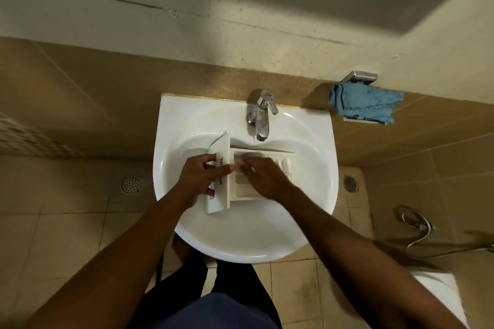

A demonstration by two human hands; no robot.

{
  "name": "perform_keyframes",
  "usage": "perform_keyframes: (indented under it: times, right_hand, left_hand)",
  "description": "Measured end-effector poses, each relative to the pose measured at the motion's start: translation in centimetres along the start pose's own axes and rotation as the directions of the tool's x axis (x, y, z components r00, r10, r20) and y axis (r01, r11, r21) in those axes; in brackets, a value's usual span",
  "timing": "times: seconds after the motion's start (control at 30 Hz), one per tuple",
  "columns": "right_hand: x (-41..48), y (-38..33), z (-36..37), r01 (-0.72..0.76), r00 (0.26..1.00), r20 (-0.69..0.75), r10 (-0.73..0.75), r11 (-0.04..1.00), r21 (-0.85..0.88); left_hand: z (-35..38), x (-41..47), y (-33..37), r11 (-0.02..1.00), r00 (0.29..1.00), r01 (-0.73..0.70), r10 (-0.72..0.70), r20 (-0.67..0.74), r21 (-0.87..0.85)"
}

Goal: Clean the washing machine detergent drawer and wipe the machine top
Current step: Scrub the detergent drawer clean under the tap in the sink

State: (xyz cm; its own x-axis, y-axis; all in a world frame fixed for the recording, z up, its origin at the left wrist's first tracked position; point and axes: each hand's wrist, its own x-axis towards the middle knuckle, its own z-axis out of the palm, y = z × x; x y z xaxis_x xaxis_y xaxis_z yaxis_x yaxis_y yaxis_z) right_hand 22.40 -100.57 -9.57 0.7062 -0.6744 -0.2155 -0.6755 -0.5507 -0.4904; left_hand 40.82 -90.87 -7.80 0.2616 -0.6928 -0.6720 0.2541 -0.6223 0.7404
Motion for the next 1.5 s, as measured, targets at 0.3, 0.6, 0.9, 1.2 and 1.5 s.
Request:
perform_keyframes:
  times: [0.3,0.6,0.9,1.2,1.5]
  right_hand:
    - [-2.5,2.8,0.5,-0.376,0.900,0.088,0.428,0.862,-0.341]
    - [0.5,-3.2,1.3,-0.408,0.873,0.193,0.448,0.888,-0.215]
    - [2.6,-1.3,0.8,-0.569,0.730,0.320,0.603,0.797,-0.203]
    - [-0.8,5.1,-2.6,-0.601,0.798,-0.092,0.595,0.796,-0.067]
    - [-1.6,7.9,-0.8,-0.395,0.903,0.077,0.423,0.887,-0.240]
  left_hand:
    - [-0.1,0.1,-0.4,1.000,1.000,-0.009,0.009,-0.010,0.008]
    - [0.1,0.3,-0.4,1.000,0.999,-0.020,0.020,-0.027,0.009]
    - [-0.2,0.0,-0.5,1.000,1.000,-0.015,0.014,-0.012,-0.020]
    - [-0.7,-0.1,-0.5,1.000,1.000,-0.005,0.005,-0.013,-0.010]
    - [-0.6,0.0,-0.5,1.000,1.000,0.005,-0.005,-0.020,0.000]
